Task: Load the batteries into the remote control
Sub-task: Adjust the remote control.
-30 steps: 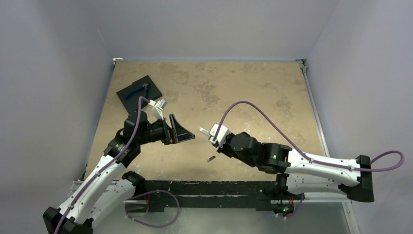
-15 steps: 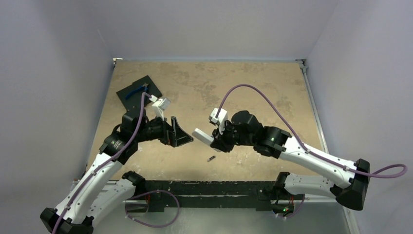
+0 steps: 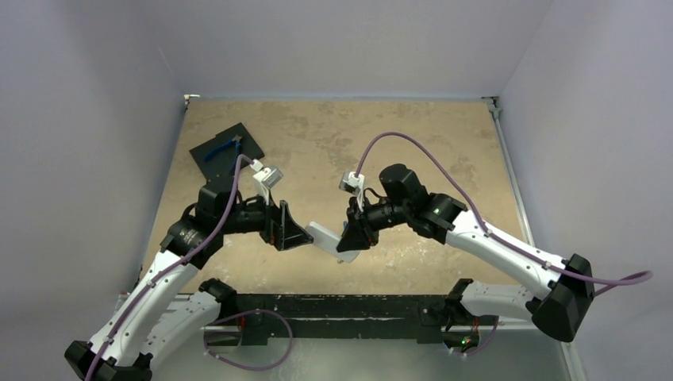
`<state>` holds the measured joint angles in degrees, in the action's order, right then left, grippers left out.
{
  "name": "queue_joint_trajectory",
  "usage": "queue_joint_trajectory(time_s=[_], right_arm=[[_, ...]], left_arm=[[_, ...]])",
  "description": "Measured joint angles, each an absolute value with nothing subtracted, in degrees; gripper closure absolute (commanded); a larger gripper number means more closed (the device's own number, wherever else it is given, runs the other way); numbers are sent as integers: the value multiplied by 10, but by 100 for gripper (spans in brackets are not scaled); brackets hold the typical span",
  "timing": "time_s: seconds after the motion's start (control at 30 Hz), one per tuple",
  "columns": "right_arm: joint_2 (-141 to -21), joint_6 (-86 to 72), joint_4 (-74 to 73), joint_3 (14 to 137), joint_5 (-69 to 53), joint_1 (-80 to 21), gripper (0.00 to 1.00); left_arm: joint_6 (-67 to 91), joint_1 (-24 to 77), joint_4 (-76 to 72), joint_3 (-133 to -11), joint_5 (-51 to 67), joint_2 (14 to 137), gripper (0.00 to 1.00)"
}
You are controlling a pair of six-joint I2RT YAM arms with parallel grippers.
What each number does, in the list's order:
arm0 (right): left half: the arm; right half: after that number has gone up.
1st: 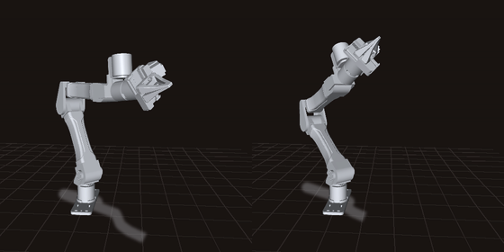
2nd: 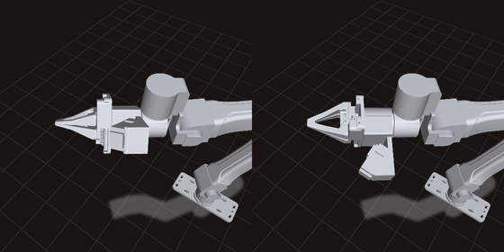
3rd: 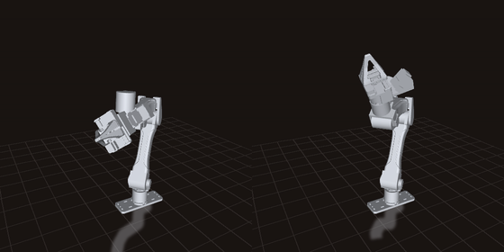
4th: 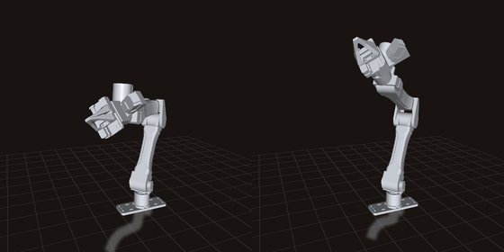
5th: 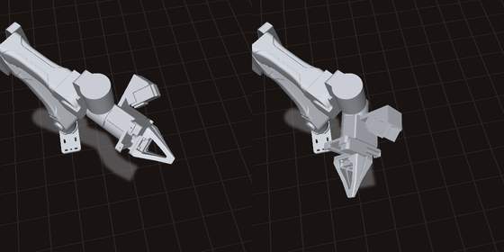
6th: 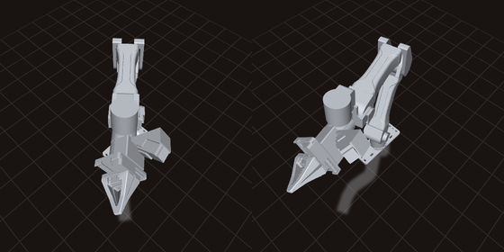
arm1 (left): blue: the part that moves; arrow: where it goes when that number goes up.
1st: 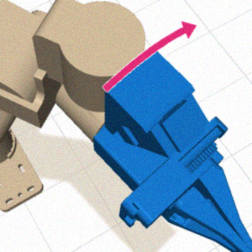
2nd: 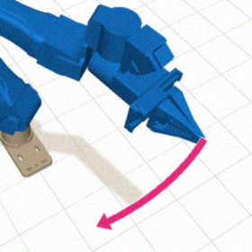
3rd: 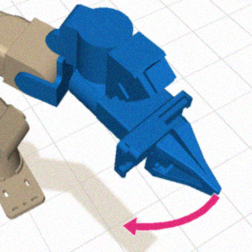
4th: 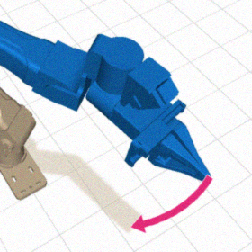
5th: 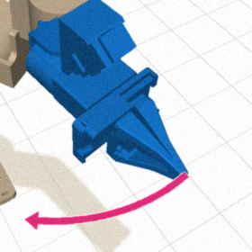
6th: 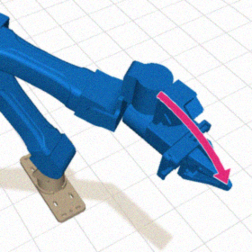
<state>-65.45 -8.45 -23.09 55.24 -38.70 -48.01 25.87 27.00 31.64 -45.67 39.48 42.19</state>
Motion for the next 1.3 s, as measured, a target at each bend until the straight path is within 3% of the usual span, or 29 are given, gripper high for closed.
queue_joint_trajectory(time_s=[0.4,1.0,1.13,1.23,1.3], right_arm=[[-681,-150,-137,536,-524,-478,100],[-681,-219,-72,524,-550,-474,100],[-681,-220,-73,523,-550,-474,100],[-681,-220,-73,523,-550,-474,98],[-681,-220,-72,523,-555,-473,92]], left_arm=[[274,270,278,-453,520,415,14],[285,270,259,-441,551,407,49],[285,270,259,-441,551,411,69],[283,270,259,-441,554,413,99],[282,272,253,-441,565,413,100]])
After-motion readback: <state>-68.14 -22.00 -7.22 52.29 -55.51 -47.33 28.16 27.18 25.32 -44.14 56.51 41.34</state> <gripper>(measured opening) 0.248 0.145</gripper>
